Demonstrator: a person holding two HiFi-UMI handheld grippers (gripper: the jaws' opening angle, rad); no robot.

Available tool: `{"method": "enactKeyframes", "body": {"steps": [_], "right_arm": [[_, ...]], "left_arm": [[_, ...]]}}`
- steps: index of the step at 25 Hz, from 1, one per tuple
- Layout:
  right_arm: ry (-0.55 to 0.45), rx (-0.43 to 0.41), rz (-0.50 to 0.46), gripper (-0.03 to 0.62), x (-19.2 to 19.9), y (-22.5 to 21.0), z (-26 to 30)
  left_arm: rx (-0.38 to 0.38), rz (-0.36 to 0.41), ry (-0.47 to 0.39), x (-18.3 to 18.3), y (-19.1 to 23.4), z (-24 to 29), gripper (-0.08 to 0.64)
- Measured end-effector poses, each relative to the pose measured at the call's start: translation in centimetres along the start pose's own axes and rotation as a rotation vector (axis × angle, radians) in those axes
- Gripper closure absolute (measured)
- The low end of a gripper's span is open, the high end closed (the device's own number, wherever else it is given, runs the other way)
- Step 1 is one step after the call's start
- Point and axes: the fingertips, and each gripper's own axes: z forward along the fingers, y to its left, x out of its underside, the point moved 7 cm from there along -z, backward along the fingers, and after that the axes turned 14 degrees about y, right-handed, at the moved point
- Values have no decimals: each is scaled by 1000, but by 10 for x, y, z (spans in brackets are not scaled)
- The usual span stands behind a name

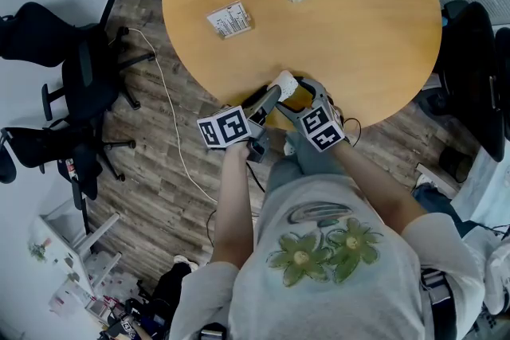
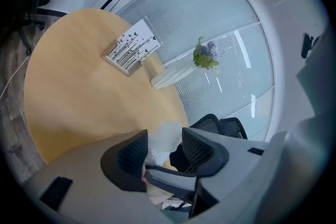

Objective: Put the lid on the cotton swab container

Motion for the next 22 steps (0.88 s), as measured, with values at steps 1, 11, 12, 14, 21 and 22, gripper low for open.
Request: {"method": "enactKeyframes", "body": {"steps": [1,11,12,14,21,22], "right_arm": [[0,-1,2,244,1,0,0],[-2,-1,5,244,2,-1,1],[-5,-1,5,244,2,-1,1],[-8,0,1,244,0,-1,0],[-9,3,-3,244,2,-2,1],[-4,2,-1,244,2,-1,1]], "left_arm": [[-3,3,2,0,0,0,367],[-22,22,9,2,-3,2,367],[-26,27,11,2,-3,2,367],[-41,45,16,2,-4,1,367],[-83,88,23,2,-6,2,365],[-87,94,24,2,-7,2,365]]}}
